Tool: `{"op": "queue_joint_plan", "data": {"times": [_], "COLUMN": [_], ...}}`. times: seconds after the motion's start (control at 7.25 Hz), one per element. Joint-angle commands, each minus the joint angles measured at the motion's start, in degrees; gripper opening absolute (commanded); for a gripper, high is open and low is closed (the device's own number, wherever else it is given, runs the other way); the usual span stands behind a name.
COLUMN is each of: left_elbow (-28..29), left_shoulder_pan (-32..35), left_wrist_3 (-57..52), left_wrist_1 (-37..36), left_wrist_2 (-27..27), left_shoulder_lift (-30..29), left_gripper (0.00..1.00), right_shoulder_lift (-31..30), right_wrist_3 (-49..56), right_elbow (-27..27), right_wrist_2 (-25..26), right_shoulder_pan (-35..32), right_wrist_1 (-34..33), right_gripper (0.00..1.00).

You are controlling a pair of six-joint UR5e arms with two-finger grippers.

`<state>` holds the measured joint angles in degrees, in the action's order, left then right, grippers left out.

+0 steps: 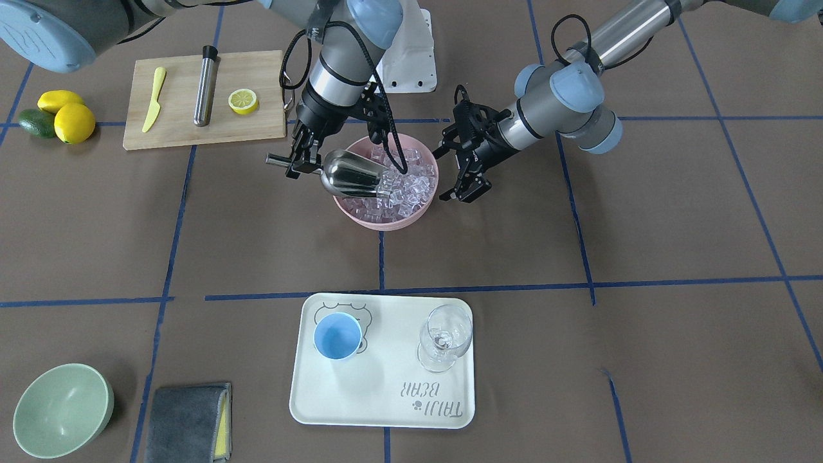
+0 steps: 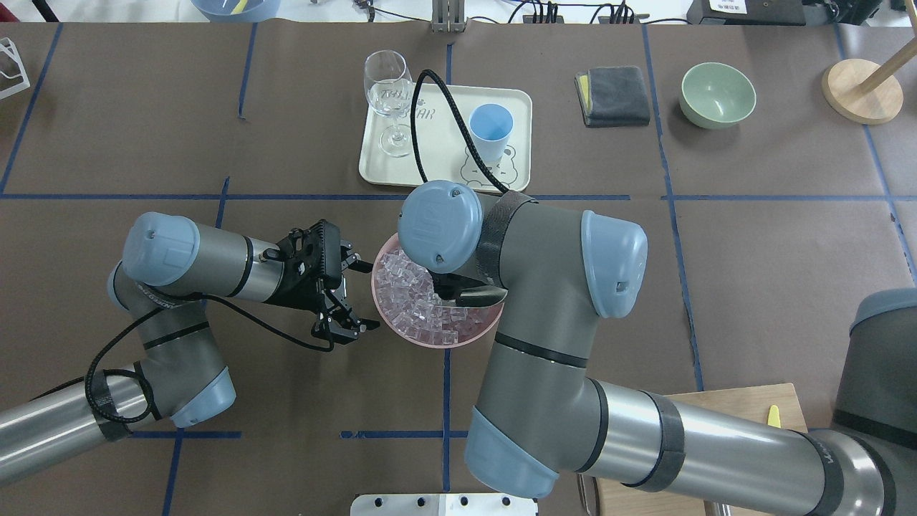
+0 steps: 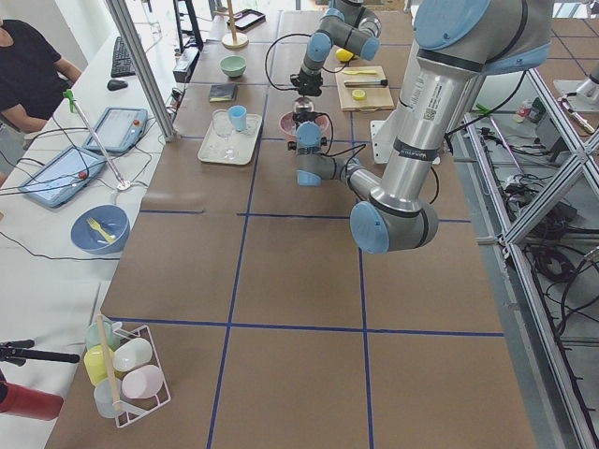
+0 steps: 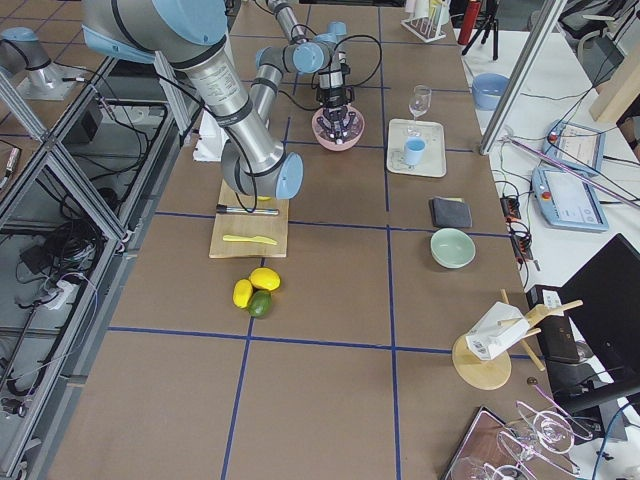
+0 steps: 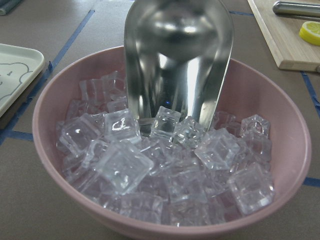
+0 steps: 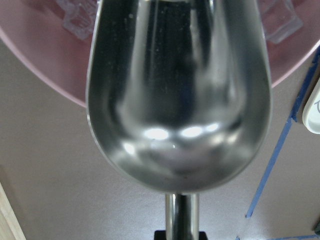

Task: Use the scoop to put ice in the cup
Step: 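Push the scoop down into the ice cubes with the right gripper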

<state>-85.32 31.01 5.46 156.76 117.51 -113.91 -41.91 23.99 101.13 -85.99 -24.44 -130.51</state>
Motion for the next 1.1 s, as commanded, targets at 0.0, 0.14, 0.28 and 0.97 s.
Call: {"op": "queue_joint_plan", "data": {"times": [0.0, 0.14, 0.28, 0.97], "left_elbow": [0.25, 0.25, 0.25, 0.25], "left_shoulder_pan": [0.11, 0.28, 0.37, 0.46], "left_wrist_3": [-0.01, -0.09, -0.18, -0.18], "left_wrist_1": [0.04, 0.04, 0.04, -0.05], "left_wrist_2": [0.00, 0.00, 0.00, 0.00], "left_shoulder_lift": [0.01, 0.01, 0.09, 0.01], "left_gripper": [1.00, 1.00, 1.00, 1.00], "right_shoulder_lift": [-0.45, -0.89, -0.81, -3.70], "right_wrist_3": [0.00, 0.00, 0.00, -0.09], "right_elbow": [0.03, 0.03, 0.03, -0.06], "right_wrist_2": [-1.28, -1.89, -1.99, -2.25], "right_shoulder_pan": [-0.08, -0.25, -0.26, -0.26], "right_wrist_1": [2.79, 3.42, 3.51, 9.82], "right_gripper": [0.00, 0.00, 0.00, 0.00]}}
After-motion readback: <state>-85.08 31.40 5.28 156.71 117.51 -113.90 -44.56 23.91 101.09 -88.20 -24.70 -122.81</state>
